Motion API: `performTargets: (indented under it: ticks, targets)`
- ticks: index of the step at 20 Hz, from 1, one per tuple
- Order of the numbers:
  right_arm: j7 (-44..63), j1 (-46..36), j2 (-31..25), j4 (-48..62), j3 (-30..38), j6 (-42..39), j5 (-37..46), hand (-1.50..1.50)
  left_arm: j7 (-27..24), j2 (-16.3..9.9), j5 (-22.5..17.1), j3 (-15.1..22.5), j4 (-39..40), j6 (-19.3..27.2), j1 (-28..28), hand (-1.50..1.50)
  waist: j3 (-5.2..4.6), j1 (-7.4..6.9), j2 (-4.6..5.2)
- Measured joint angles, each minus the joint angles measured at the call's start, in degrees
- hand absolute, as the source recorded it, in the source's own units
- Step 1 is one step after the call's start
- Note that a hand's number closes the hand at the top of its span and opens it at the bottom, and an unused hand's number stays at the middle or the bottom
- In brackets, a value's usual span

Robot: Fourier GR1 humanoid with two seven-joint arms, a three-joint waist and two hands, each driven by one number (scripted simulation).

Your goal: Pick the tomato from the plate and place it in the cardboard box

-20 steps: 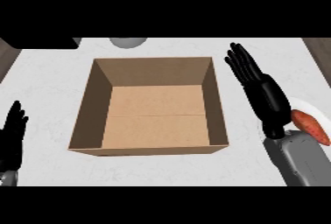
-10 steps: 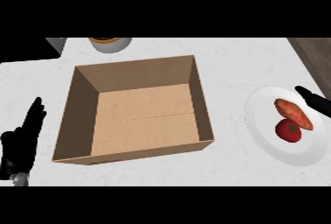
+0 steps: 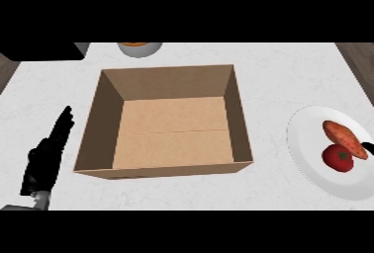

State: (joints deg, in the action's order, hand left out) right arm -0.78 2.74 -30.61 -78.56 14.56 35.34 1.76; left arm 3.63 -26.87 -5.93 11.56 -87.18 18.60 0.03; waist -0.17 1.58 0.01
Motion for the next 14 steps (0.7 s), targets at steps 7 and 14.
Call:
performTargets:
  ticks: [7,14]
  targets:
    - [18.71,7.78,-12.52,-5.75,-6.57,-14.7,3.6,-1.5,0.79,0.17,0.65,0.64,-1.03,-0.36,0.16,0.0,-0.15,-0.81,-0.1]
    - [38.88,6.0,-18.17,-14.18,-12.62,-28.05,1.59,-1.5,0.82,1.15,1.3,1.08,-1.6,-0.94,0.43,0.0,-0.01,-1.77,-0.03]
